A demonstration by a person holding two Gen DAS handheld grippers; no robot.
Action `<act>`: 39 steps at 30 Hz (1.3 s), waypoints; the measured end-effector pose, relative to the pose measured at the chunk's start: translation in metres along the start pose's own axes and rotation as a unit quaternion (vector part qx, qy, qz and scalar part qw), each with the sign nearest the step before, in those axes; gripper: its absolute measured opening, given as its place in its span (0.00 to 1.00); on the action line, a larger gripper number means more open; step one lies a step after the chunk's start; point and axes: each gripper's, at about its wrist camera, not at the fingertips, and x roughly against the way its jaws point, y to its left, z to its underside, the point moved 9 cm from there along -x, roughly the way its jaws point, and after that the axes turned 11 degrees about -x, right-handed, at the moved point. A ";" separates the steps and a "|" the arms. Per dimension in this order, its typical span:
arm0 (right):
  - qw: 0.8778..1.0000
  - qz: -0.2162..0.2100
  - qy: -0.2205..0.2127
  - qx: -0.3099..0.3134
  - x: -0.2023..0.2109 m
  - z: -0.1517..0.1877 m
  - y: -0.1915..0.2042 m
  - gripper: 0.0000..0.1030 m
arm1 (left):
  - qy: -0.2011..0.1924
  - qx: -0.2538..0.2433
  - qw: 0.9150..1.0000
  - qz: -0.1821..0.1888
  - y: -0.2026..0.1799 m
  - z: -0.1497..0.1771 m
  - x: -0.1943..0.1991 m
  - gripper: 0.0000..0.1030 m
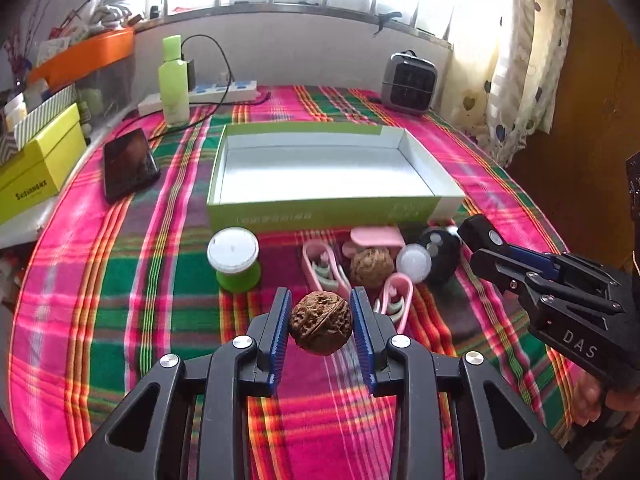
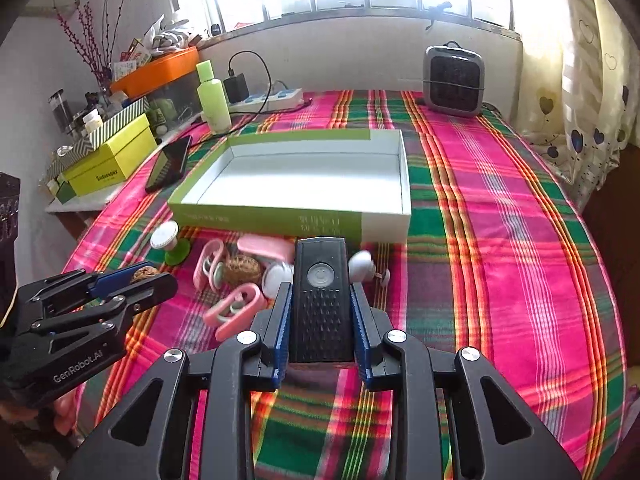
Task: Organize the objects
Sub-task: 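Carry walnut and grater over the box, open left tool to drop walnut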
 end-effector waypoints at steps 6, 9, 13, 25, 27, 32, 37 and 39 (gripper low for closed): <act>1.000 -0.007 0.009 0.001 -0.015 -0.025 0.003 0.27 | 0.001 -0.011 1.000 -0.007 0.009 -0.029 -0.016 0.27; 1.000 -0.002 0.007 -0.002 -0.026 -0.043 0.000 0.27 | 0.001 -0.013 1.000 0.001 0.012 -0.046 -0.028 0.27; 1.000 -0.001 0.009 -0.003 -0.039 -0.063 -0.003 0.27 | 0.004 -0.002 1.000 -0.001 0.022 -0.065 -0.043 0.27; 0.999 0.020 0.047 -0.009 -0.102 -0.094 -0.019 0.27 | 0.039 0.008 0.999 -0.018 0.045 -0.100 -0.104 0.28; 0.998 0.022 0.052 -0.005 -0.111 -0.097 -0.020 0.27 | 0.042 0.009 0.999 -0.017 0.047 -0.104 -0.113 0.28; 0.998 0.026 0.059 -0.008 -0.123 -0.102 -0.024 0.27 | 0.051 0.011 0.998 -0.024 0.051 -0.110 -0.129 0.28; 0.997 0.031 0.064 -0.003 -0.134 -0.106 -0.025 0.27 | 0.059 0.006 0.998 -0.027 0.051 -0.113 -0.140 0.28; 0.997 0.031 0.065 -0.004 -0.136 -0.107 -0.026 0.27 | 0.061 0.004 0.998 -0.029 0.051 -0.114 -0.143 0.28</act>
